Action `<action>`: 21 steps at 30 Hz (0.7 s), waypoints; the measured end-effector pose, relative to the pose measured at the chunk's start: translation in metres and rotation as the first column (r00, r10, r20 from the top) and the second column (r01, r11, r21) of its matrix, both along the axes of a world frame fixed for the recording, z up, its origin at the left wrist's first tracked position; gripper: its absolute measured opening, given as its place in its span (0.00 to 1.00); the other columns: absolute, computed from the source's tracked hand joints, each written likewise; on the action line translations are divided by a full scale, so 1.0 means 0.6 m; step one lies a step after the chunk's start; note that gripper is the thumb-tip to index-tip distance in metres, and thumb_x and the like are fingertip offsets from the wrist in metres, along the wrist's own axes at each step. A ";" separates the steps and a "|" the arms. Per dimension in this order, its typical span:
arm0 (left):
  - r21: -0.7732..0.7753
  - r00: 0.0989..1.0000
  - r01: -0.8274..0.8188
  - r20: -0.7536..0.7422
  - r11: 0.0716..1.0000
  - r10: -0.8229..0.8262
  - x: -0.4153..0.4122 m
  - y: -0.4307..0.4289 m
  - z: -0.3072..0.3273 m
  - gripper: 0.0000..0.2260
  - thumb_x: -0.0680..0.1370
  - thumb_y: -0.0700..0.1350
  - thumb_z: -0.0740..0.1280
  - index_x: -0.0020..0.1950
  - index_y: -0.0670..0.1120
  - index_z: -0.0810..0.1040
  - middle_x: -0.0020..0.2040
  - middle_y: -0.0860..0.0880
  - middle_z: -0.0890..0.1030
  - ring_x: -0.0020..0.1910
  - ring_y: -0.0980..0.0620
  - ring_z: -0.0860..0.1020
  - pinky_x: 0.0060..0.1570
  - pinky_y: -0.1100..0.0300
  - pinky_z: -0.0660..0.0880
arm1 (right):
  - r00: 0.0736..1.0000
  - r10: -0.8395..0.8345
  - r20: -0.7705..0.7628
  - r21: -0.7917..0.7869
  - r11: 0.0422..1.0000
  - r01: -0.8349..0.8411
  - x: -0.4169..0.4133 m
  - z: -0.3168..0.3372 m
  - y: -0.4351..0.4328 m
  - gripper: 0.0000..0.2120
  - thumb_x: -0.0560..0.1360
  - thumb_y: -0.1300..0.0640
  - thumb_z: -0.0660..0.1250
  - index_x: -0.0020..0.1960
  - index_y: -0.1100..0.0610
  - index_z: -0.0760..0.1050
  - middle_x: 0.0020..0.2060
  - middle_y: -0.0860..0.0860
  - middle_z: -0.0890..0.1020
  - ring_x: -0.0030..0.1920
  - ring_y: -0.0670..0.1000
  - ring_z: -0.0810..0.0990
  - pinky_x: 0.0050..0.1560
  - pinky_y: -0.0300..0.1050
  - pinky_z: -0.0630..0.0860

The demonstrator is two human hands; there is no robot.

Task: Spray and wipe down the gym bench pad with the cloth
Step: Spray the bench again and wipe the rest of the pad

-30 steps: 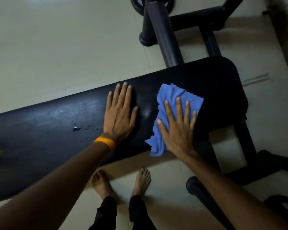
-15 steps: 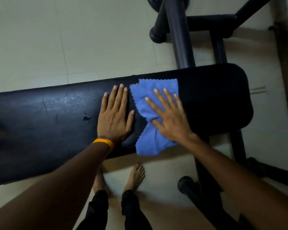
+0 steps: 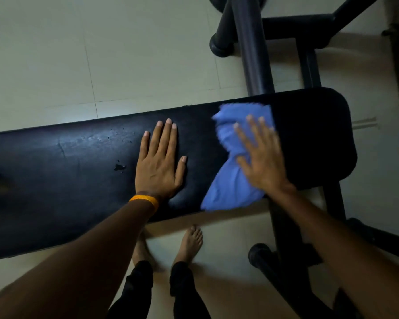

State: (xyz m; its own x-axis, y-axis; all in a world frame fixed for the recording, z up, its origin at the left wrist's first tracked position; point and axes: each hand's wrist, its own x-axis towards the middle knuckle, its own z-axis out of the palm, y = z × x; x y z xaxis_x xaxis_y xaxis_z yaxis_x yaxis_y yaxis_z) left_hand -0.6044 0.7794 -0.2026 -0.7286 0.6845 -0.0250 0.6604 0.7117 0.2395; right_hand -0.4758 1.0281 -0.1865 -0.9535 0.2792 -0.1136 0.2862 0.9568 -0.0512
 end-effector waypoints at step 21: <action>-0.011 1.000 0.018 0.003 1.000 -0.017 0.000 0.000 -0.003 0.32 0.83 0.55 0.53 0.83 0.39 0.53 0.84 0.41 0.53 0.83 0.43 0.50 0.81 0.43 0.46 | 0.925 -0.371 -0.078 -0.013 0.929 0.371 -0.044 -0.004 -0.152 0.31 0.83 0.37 0.48 0.82 0.49 0.53 0.82 0.56 0.54 0.82 0.61 0.49 0.80 0.64 0.48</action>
